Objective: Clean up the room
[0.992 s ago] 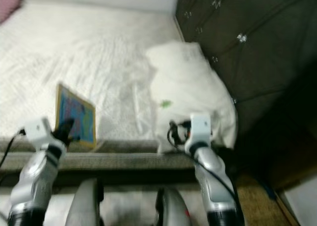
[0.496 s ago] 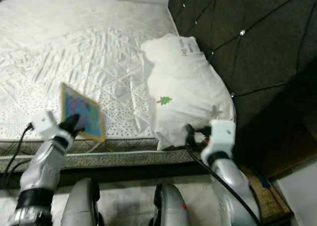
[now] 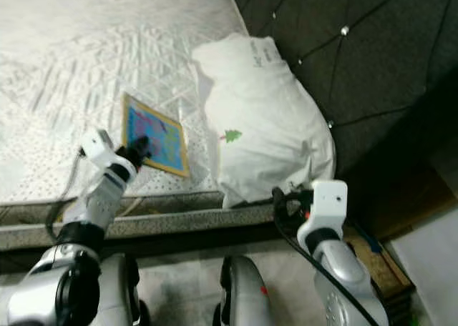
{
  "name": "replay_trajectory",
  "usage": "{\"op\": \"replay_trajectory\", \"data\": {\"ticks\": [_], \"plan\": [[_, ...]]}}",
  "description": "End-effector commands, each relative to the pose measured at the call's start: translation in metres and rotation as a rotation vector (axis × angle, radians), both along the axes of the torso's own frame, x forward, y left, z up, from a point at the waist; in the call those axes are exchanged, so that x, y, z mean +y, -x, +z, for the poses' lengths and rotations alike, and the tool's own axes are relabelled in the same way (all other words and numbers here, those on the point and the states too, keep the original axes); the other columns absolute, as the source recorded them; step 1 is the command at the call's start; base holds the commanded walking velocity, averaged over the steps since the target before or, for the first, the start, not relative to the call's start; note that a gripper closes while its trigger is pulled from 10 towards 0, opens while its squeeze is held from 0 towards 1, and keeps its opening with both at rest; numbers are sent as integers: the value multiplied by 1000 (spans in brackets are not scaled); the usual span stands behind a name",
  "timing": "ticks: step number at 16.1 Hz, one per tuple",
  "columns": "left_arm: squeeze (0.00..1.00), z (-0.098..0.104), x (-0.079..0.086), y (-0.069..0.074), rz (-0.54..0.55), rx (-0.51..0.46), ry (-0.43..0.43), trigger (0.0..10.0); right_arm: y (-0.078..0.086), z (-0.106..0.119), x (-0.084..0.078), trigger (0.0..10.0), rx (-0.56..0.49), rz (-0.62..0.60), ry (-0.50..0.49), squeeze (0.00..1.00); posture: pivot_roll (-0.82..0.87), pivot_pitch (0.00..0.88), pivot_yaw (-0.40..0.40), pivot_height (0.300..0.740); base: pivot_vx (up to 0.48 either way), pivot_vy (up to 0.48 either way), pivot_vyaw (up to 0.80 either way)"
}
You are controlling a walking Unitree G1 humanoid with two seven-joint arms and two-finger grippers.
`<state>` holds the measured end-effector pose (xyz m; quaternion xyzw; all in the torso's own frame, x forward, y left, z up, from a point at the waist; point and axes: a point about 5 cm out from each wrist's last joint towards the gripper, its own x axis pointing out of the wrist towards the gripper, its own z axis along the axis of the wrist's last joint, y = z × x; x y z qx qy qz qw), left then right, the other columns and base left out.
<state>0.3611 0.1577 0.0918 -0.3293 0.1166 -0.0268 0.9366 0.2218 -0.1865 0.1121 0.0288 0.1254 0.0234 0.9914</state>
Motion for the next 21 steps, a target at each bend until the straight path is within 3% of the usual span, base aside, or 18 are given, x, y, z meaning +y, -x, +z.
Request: {"op": "replay_trajectory", "data": {"ticks": [1, 6, 10, 13, 18, 19, 20, 21], "plan": [[0, 1, -9, -4, -40, 8, 32, 10000, 3, 7, -4, 10000, -12, -14, 11, 0, -249, 161, -155, 582, 0, 0, 0], [0, -4, -14, -8, -7, 61, 94, 10000, 19, 15, -13, 10000, 12, -47, 28, 0, -311, 201, -162, 582, 0, 0, 0], [0, 4, -1, -13, 52, 15, 105, 10000, 27, 14, -17, 10000, 38, -49, 47, 0, -332, 225, -180, 582, 0, 0, 0], [0, 6, 13, -14, 89, 19, 110, 10000, 26, 16, -16, 10000, 45, -37, 51, 0, -338, 230, -192, 582, 0, 0, 0], [0, 4, 16, -13, 34, 35, 62, 10000, 25, 18, -17, 10000, 50, -33, 57, 0, -344, 233, -200, 582, 0, 0, 0], [329, 4, 17, -13, 31, 40, 48, 10000, 24, 18, -17, 10000, 50, -31, 57, 0, -344, 232, -201, 582, 0, 0, 0], [1000, 4, 18, -13, 17, 43, 28, 10000, 23, 18, -16, 10000, 48, -28, 58, 0, -345, 229, -200, 582, 0, 0, 0], [1000, 4, 19, -13, 16, 44, 17, 10000, 23, 18, -16, 10000, 47, -28, 59, 0, -345, 229, -200, 582, 0, 0, 0]]}}
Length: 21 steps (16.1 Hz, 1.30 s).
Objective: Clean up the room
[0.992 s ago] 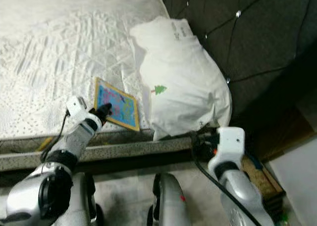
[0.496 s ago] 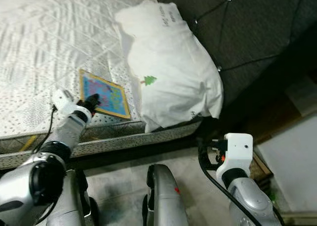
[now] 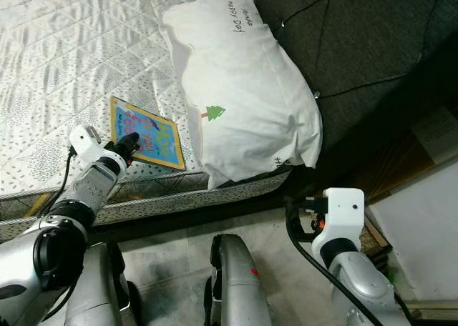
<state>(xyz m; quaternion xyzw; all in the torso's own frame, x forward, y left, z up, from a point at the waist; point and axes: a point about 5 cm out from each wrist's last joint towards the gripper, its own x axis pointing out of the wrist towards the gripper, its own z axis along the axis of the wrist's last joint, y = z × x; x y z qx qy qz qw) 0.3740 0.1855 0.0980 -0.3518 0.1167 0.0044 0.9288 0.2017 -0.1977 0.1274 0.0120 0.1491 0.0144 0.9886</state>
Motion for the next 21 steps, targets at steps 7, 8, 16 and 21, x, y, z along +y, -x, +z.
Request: {"op": "replay_trajectory", "data": {"ticks": [7, 8, 16, 21], "plan": [[1000, 4, 22, 0, -15, 69, -183, 10000, -3, 7, 13, 10000, -14, 118, -73, 0, -325, 197, -185, 582, 0, 0, 0], [1000, 4, 27, 1, -6, 76, -199, 10000, -3, 7, 13, 10000, -16, 120, -74, 0, -325, 193, -184, 582, 0, 0, 0], [1000, 10, 48, 1, 68, 103, -293, 10000, -25, 8, 16, 10000, -55, 147, -71, 0, -293, 119, -162, 582, 0, 0, 0], [1000, 24, 60, -2, 79, 66, -362, 10000, -41, 7, 22, 10000, -95, 146, -78, 0, -252, 72, -136, 582, 0, 0, 0]]}}
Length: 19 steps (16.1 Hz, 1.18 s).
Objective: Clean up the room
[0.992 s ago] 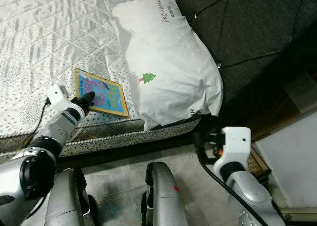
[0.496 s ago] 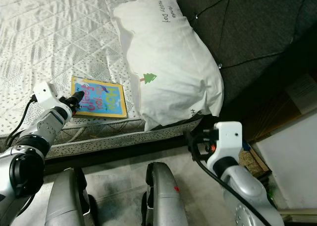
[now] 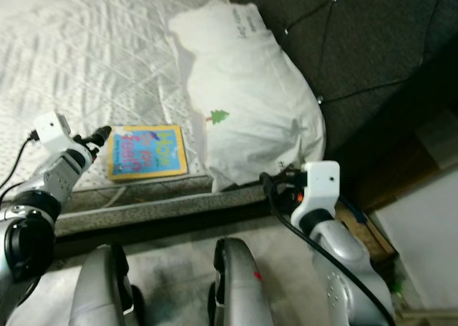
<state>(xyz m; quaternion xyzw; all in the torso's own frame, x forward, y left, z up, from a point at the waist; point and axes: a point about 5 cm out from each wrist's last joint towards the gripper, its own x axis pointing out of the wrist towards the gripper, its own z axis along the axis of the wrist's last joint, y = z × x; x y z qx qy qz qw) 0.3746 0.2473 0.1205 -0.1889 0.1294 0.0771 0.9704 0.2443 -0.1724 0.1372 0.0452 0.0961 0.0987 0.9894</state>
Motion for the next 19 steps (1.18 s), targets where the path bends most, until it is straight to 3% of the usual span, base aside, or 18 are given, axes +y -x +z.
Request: {"op": "replay_trajectory", "data": {"ticks": [1, 5, 8, 12, 13, 14, 16, 18, 19], "plan": [[1000, 5, 3, -1, -11, -6, -35, 10000, -5, -3, 1, 10000, -4, -9, 5, 0, -224, 46, -122, 582, 0, 0, 0], [1000, 5, 10, 2, -17, -50, -5, 10000, -31, -4, 13, 10000, -60, -7, -25, 0, -150, 0, -99, 582, 0, 0, 0], [1000, -18, 0, 14, -71, -53, 8, 10000, -54, -2, 24, 10000, -91, 11, -71, 0, -62, 0, -102, 582, 0, 0, 0], [1000, -31, -14, 29, -92, -129, -47, 10000, -73, -3, 27, 10000, -102, -10, -114, 0, -14, 0, -81, 582, 0, 0, 0], [12, -31, -21, 34, -129, -177, -92, 10000, -78, -3, 24, 10000, -108, -40, -137, 0, 1, 0, -80, 582, 0, 0, 0], [0, -23, -30, 37, -132, -259, -121, 10000, -81, 0, 24, 10000, -116, -56, -166, 0, 13, 0, -75, 582, 0, 0, 0], [0, -15, -39, 42, -157, -324, -143, 10000, -79, -1, 28, 10000, -124, -46, -161, 0, 1, 0, -68, 582, 0, 0, 0], [0, -10, -45, 51, -159, -343, -225, 10000, -74, -3, 26, 10000, -138, -61, -161, 0, -16, 0, -69, 582, 0, 0, 0], [0, -10, -45, 54, -141, -333, -202, 10000, -72, -3, 22, 10000, -147, -81, -191, 0, -21, 0, -70, 582, 0, 0, 0]]}}
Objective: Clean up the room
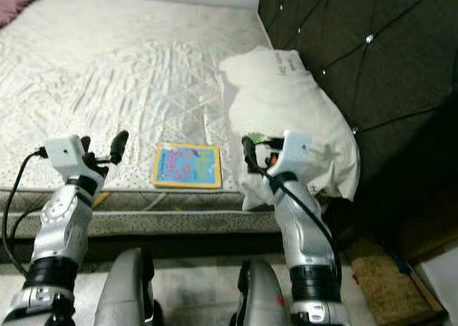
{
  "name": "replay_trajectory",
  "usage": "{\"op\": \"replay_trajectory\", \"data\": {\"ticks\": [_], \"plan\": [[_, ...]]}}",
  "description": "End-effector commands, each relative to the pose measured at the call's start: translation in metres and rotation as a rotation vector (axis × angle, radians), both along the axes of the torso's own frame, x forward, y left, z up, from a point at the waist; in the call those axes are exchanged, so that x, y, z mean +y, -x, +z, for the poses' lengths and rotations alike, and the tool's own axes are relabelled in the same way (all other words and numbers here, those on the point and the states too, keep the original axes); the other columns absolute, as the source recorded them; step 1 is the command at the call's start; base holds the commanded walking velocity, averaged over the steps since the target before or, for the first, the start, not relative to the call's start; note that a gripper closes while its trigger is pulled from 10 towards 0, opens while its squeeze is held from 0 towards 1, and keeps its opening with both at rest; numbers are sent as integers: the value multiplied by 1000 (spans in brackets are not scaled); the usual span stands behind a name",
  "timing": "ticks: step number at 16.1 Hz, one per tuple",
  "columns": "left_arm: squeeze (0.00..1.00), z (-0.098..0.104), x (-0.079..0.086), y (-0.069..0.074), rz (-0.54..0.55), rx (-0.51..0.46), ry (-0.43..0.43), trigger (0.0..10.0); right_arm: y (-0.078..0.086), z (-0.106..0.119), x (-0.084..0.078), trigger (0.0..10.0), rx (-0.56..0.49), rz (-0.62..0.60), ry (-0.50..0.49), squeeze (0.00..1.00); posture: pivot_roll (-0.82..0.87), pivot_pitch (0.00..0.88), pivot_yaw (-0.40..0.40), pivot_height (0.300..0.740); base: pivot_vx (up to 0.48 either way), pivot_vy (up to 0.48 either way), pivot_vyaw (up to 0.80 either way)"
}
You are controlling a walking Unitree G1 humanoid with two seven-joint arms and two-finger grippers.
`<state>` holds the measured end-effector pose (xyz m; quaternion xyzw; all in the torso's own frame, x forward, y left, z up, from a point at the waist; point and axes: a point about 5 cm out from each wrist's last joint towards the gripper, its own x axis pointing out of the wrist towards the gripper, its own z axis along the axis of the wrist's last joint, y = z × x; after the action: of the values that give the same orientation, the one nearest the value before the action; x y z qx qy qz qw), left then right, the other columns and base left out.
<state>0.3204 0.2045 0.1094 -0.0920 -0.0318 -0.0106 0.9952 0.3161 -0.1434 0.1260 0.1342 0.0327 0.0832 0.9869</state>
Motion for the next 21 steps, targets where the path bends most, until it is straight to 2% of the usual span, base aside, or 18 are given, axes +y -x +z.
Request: {"op": "replay_trajectory", "data": {"ticks": [1, 2, 3, 5, 9, 12, 13, 14, 17, 20, 21], "plan": [[0, 3, -1, 5, -2, -4, 2, 10000, 0, 8, -8, 10000, -36, -29, -16, 0, -13, 0, -73, 596, 0, 0, 0], [0, 4, -1, 6, -7, -8, -3, 10000, 0, 9, -7, 10000, -42, -25, -7, 0, -10, 0, -74, 601, 0, 0, 0], [0, 5, 3, 10, 23, -12, -52, 10000, -2, 8, -7, 10000, -50, -18, 16, 0, 11, 0, -73, 615, 0, 0, 0], [0, 1, 7, 17, 54, 15, -49, 10000, -3, 4, -8, 10000, -41, -31, 18, 0, 19, 0, -72, 640, 0, 0, 0], [0, 0, 11, 16, 55, 41, -159, 10000, -4, 2, -5, 10000, -34, -47, 12, 0, 10, 0, -77, 680, 0, 0, 0], [0, -6, -2, 20, -107, 85, -273, 10000, -5, 0, -9, 10000, -27, -57, 37, 0, 15, 0, -94, 710, 0, 0, 0], [0, -9, -12, 25, -176, 78, -323, 10000, -3, -3, -11, 10000, -18, -64, 48, 0, 15, 0, -95, 725, 0, 0, 0], [0, -10, -19, 26, -205, 72, -324, 10000, -2, -3, -12, 10000, -17, -70, 51, 0, 13, 0, -94, 735, 0, 0, 0], [0, -10, -31, 26, -160, 72, -265, 10000, 0, -2, -12, 10000, -22, -91, 57, 0, -13, 0, -81, 740, 0, 0, 0], [0, -9, -28, 30, -97, 66, -215, 10000, 5, -2, -11, 10000, -25, -93, 72, 0, -16, 0, -92, 740, 0, 0, 0], [0, -9, -23, 30, -57, 77, -191, 10000, 6, -3, -11, 10000, -21, -93, 75, 0, -10, 0, -97, 740, 0, 0, 0]]}}
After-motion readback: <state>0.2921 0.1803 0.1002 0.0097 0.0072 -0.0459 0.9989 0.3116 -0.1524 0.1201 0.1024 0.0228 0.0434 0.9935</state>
